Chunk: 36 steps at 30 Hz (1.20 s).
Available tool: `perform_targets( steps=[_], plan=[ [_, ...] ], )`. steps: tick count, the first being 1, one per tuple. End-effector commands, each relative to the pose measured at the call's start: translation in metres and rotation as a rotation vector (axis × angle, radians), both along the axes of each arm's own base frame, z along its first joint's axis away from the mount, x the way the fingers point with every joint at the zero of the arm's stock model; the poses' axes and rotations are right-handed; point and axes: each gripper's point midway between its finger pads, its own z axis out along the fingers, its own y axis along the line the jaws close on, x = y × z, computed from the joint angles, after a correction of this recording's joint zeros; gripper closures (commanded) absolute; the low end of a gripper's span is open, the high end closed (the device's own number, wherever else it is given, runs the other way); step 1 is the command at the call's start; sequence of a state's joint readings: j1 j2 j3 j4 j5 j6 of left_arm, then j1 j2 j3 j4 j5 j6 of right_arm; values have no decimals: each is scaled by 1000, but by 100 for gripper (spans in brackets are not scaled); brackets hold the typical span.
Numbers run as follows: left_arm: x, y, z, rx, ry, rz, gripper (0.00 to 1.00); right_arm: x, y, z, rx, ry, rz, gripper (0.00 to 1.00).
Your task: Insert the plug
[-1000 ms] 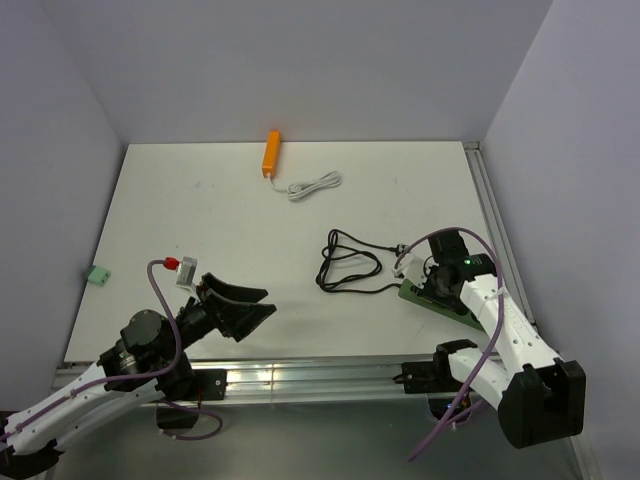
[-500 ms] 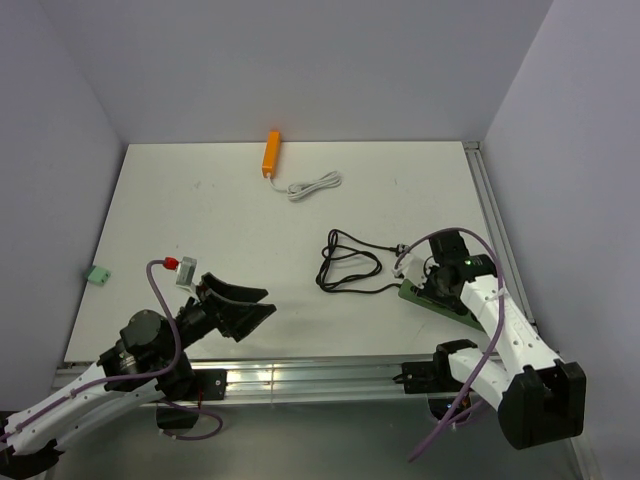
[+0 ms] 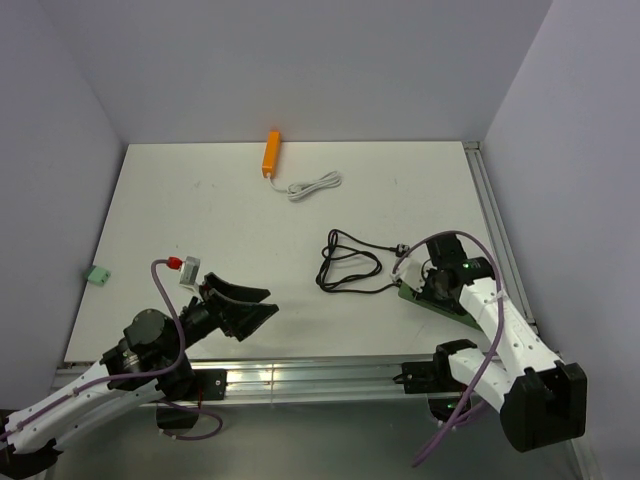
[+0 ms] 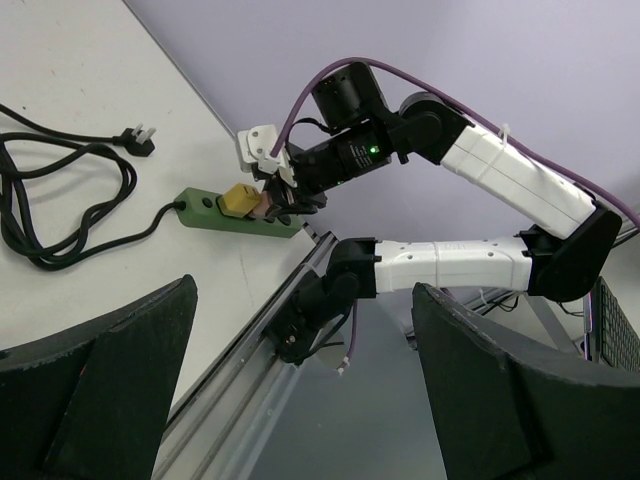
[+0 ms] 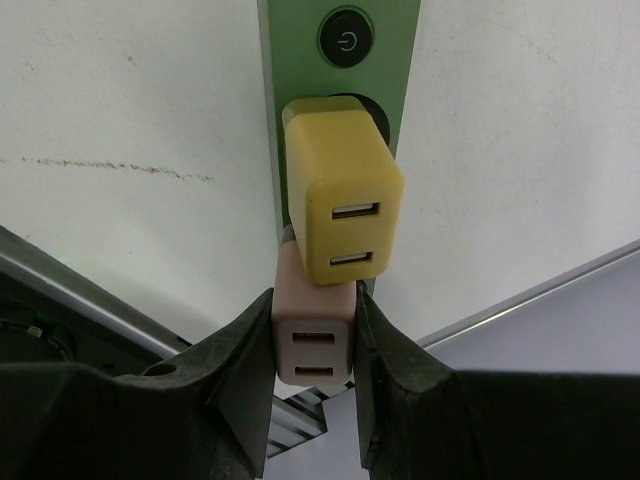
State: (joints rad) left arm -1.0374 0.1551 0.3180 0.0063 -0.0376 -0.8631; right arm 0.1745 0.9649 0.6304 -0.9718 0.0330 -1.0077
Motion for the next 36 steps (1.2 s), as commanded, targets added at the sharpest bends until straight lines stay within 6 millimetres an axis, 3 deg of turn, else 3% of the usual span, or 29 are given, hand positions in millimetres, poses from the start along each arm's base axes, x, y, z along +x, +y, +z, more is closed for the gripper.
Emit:
perform_targets(
  steps=[1,10,23,27,29,33,36],
  plan=[
    [-4,-2,13,-42,-16,-25,6,1,3,-11,-4,64,125,100],
    [-4,3,14,-53,-21,-12,6,0,-10,-26,-7,126,52,100],
    [-5,1,9,-48,-13,-22,6,-35,-52,-58,-202,169,82,100],
    [-5,2,7,-50,-10,-19,6,-12,-39,-54,-134,76,75,100],
    [-5,2,8,-56,-10,-21,6,-17,-42,-55,-148,146,76,100],
    [-4,-1,8,-50,-1,-21,6,6,-35,-39,-119,127,50,100],
    [-3,-2,6,-44,12,-20,6,9,-34,-36,-117,105,40,100]
  ],
)
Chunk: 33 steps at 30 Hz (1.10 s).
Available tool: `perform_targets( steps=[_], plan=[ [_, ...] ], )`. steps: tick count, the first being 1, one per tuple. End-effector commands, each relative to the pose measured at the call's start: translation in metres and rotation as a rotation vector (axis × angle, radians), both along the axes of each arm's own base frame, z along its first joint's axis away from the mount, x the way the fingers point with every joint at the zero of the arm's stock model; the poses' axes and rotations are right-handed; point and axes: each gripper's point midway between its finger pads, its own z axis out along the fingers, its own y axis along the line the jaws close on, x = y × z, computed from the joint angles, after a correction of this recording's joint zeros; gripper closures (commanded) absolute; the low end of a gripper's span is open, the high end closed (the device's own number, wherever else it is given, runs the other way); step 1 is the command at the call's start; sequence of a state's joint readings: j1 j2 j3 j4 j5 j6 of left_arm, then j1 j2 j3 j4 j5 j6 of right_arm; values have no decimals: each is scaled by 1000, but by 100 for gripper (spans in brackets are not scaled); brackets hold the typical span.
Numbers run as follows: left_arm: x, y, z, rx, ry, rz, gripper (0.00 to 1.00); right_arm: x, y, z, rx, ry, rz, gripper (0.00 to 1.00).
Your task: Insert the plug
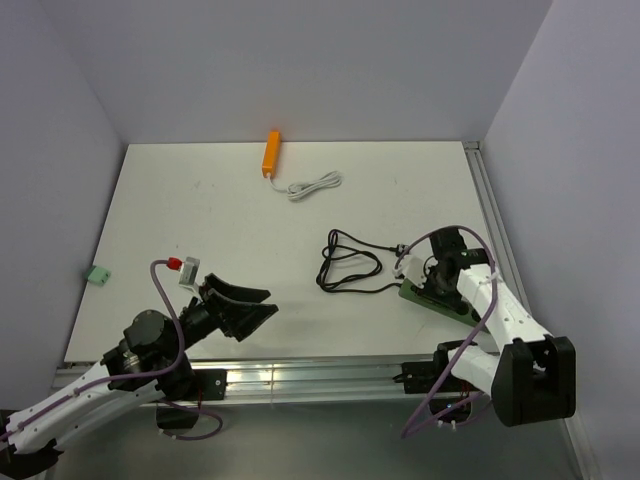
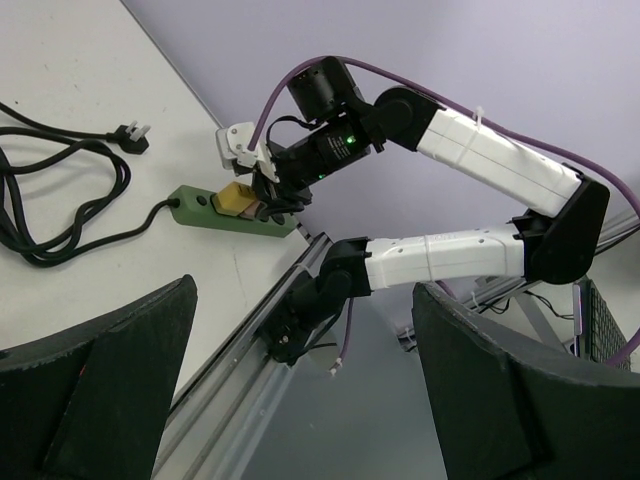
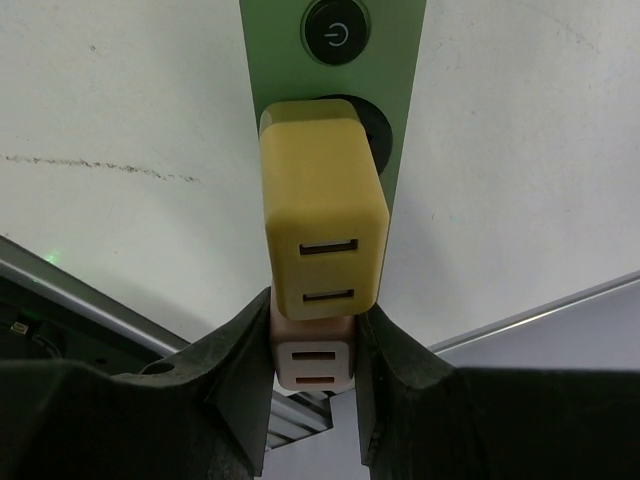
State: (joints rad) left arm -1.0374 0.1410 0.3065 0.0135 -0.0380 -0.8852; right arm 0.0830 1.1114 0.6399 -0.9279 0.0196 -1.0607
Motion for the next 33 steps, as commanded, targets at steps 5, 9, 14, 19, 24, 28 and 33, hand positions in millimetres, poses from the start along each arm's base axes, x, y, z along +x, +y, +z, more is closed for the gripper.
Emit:
perform_targets(
  steps=[5,9,14,19,24,28,33],
  plan=[
    [-2,-2,7,-26,6,-15,5,21,-10,2,-39,-137,31,58],
    [-2,0,11,-18,7,-10,5,28,-8,28,-22,-251,15,0],
    [-1,1,9,0,39,0,5,33,-10,72,-2,-442,-37,0],
    [13,10,6,55,124,93,1,55,13,151,192,-803,-129,0],
    [36,26,-6,226,240,258,0,66,69,208,663,-977,-244,0],
    [48,37,-14,391,306,362,1,82,89,232,938,-917,-551,0],
    [65,55,-14,523,327,504,1,101,134,234,960,-840,-803,0]
  ],
)
